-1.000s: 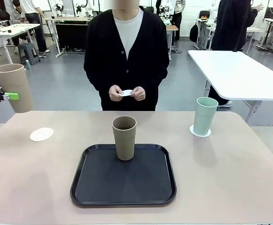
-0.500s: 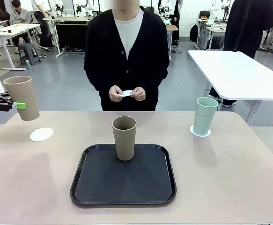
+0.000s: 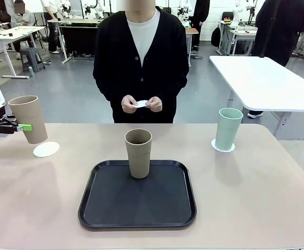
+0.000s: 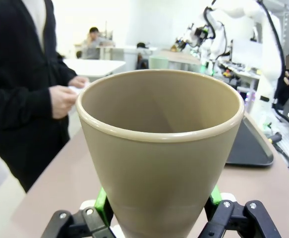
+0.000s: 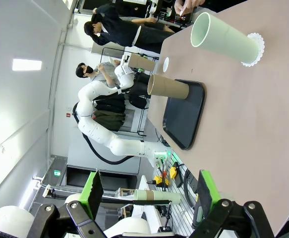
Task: Place coasters on the table and set cups on them.
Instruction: Take one Reusable plastic cup from the Flat Tray and place it on a coaster set by the human.
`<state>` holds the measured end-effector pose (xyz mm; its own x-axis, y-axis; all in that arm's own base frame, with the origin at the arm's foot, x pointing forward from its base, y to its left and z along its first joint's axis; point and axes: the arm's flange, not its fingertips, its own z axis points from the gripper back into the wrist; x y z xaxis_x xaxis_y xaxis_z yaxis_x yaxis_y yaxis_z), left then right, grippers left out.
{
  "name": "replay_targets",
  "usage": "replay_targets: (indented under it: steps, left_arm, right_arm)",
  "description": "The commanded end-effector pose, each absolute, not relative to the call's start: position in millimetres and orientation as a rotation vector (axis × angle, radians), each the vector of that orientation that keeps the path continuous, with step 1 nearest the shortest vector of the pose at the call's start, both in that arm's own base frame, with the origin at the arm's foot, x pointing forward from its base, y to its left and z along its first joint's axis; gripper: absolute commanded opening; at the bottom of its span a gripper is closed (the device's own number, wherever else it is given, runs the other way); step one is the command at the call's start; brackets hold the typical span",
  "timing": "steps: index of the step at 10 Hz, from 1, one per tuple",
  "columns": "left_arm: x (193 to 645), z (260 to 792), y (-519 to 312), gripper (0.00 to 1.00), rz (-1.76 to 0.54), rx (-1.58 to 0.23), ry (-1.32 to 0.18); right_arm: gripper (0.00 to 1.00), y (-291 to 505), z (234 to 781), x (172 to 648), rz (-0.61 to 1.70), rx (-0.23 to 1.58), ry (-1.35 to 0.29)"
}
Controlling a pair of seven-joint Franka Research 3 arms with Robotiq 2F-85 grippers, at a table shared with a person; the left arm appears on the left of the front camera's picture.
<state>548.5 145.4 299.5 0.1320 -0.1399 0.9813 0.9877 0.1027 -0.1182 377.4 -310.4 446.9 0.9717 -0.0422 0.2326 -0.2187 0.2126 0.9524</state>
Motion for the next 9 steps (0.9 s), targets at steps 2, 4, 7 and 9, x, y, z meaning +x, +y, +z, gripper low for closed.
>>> replay_targets:
  steps: [2,4,7,9]
  left_arm:
    - [565,297,153,0.85,-1.101,-1.13,-1.097]
    - [569,282,150,0.85,-1.118,-1.111,-1.094]
    - [573,264,142,0.85,-1.173,-1.054,-1.097]
    - [575,258,142,0.85,-1.189,-1.045,-1.107]
  right_arm:
    - [1.0,-310,448,377,0.124,1.351,-0.224]
    - [1.0,-310,448,377,0.124,1.351,-0.224]
    - [1.0,-310,448,377,0.124,1.351,-0.224]
    - [1.0,-310,448,377,0.124,1.351,-0.224]
